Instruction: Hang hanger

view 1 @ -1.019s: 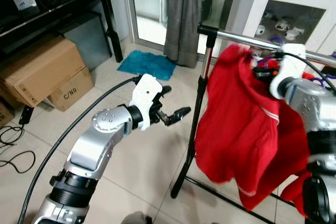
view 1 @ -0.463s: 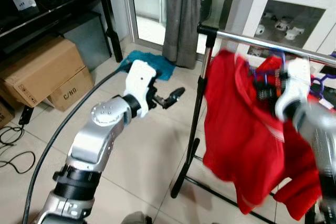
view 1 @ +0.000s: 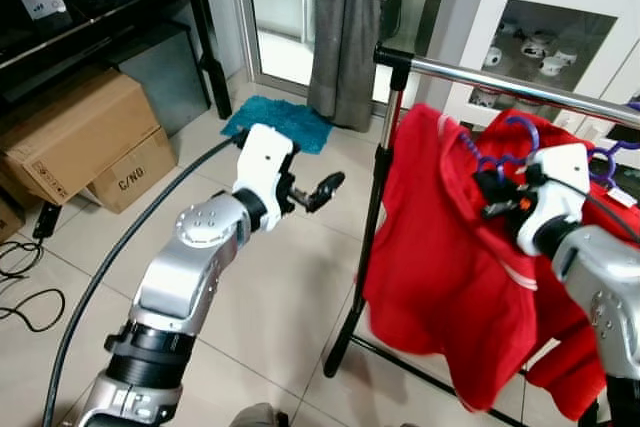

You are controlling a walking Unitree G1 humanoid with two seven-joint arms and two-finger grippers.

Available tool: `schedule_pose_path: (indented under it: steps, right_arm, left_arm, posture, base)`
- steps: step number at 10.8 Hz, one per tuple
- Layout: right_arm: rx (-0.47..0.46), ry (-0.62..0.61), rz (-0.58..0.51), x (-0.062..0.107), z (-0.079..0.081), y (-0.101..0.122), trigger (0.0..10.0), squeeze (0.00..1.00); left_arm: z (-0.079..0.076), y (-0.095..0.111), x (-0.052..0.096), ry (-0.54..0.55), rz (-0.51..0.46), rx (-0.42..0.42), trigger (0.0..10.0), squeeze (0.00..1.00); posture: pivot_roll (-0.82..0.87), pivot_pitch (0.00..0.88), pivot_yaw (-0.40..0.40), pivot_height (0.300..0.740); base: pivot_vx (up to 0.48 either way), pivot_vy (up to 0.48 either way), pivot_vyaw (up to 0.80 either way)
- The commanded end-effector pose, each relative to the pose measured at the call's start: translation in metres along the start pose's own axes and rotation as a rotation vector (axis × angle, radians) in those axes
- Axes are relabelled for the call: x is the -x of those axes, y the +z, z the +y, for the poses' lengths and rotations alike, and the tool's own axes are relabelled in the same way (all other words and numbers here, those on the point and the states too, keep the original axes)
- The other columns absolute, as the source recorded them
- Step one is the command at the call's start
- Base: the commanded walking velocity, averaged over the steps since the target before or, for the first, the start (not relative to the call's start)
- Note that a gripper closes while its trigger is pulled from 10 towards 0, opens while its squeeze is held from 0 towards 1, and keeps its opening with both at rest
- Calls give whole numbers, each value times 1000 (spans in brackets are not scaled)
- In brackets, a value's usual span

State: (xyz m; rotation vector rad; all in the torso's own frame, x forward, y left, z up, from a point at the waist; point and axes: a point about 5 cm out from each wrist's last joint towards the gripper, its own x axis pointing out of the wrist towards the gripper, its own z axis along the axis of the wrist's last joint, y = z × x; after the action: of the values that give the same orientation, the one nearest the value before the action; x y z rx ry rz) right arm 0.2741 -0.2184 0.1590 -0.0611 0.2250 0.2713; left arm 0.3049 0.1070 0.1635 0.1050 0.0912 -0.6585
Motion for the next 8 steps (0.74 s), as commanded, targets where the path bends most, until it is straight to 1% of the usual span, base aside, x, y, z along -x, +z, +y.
schedule_pose_path:
  steps: [1,2,3,5,6,8]
  right_arm:
    - [42,22,-80,1,6,15,0,0]
    - [52,48,-92,1,10,17,0,0]
    - [71,74,-95,2,14,18,0,0]
    - [71,81,-97,3,19,15,0,0]
    - [60,70,-94,2,20,13,0,0]
    - [55,56,-100,0,21,14,0,0]
  left_arm:
    - [2,5,-1,4,-13,-14,10000,0]
    - [2,6,-4,-7,-13,-21,10000,0]
    - [1,7,-6,-30,-12,-8,10000,0]
    - [-1,8,-7,-60,-9,-11,10000,0]
    - [-2,7,-7,-50,-7,2,10000,0]
    - [-1,5,-8,-47,-3,7,10000,0]
  posture:
    - [55,0,10,740]
    - [56,0,10,740]
    - [54,0,12,740]
    - [50,0,17,740]
    - [50,0,18,740]
    - [53,0,12,740]
  base:
    - [0,0,0]
    - [0,0,0]
    - [0,0,0]
    - [0,0,0]
    - [0,0,0]
    - [-274,0,0]
